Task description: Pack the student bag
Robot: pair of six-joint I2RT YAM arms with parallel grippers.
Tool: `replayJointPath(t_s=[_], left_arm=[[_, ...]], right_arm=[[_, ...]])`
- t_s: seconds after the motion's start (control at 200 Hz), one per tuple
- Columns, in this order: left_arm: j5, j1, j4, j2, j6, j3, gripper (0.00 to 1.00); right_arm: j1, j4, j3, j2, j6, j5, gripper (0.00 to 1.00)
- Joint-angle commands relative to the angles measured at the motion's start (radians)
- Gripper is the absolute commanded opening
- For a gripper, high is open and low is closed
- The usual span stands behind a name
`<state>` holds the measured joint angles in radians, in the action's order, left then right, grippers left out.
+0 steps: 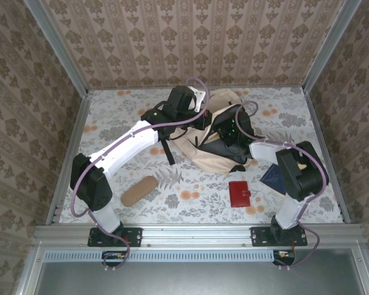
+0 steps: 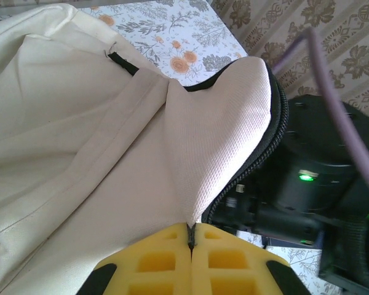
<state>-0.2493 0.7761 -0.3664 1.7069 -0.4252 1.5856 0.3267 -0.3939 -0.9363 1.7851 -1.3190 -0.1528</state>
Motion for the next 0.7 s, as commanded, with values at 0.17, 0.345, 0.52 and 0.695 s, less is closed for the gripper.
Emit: replayJointPath(t_s=[0.17,0.345,0.52,0.695], left_arm=[[0.011,-0.047,0.016,-0.054,-0.043,-0.003,0.00],[0.025,-0.078,-0.001,-0.035,-0.056,-0.001,0.00],[0.061,-0.114,-0.027,-0.016,-0.037,0.003,0.00],[0.182,-0.160,-0.068,-0.019,-0.009,-0.005,0.00]], right_arm=[[0.033,0.009,-0.074,0.076,-0.027,0.093,0.55],[0.030,0.231,0.038,-0.134,0.100,0.100,0.71],[0.029,0.409,0.178,-0.381,0.193,0.079,0.71],[0.022,0.611,0.240,-0.631,0.295,0.126,0.70]])
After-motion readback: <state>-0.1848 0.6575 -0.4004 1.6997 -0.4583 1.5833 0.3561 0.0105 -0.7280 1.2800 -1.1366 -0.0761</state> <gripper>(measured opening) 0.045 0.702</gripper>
